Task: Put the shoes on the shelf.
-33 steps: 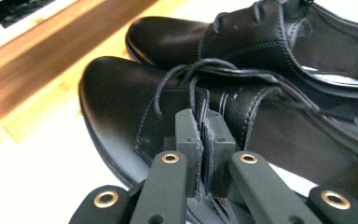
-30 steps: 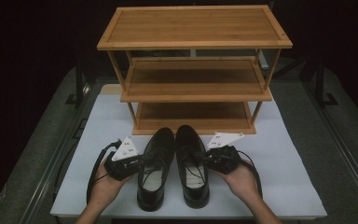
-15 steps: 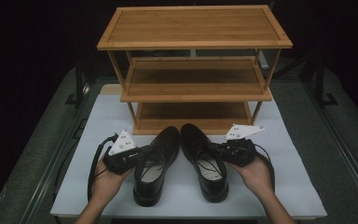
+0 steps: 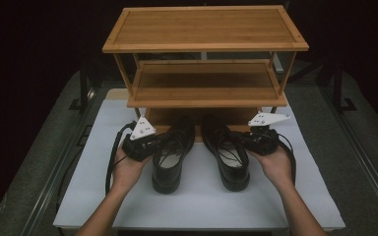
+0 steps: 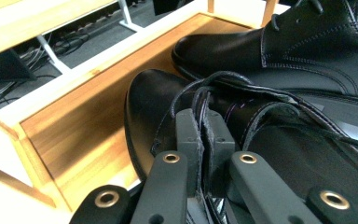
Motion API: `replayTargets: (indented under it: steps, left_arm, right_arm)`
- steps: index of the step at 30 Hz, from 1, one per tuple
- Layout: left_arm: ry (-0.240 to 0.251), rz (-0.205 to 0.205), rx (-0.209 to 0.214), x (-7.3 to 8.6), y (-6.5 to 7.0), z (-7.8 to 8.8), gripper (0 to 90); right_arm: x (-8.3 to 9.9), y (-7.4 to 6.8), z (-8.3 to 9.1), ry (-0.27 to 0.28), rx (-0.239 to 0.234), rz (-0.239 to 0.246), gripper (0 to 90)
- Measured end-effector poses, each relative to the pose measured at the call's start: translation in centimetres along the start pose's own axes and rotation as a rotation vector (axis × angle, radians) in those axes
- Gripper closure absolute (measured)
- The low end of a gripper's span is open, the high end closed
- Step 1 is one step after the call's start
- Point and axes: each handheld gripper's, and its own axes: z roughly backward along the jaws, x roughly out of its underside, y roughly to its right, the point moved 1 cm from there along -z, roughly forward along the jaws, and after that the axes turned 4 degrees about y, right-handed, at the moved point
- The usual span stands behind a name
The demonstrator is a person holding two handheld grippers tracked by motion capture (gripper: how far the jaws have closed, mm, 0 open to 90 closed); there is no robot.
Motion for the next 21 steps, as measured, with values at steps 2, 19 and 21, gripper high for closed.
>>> replayTargets:
  steps: [2,19,21]
  left_arm:
    - [0.001,0.001,-0.007,-0.2,-0.4,-0.9,87.4]
    - [0.032,0.013,-0.122,-1.6,-1.9,-7.4,87.3]
    - [0.036,0.014,-0.133,-1.5,-2.1,-7.8,87.3]
  right_arm:
    - [-0.3,0.6,-0.4,0.008,0.018,-0.004,87.0]
    - [-1.8,2.9,-5.4,0.016,0.133,-0.024,86.9]
    - [-2.0,2.9,-5.9,0.014,0.148,-0.014,86.8]
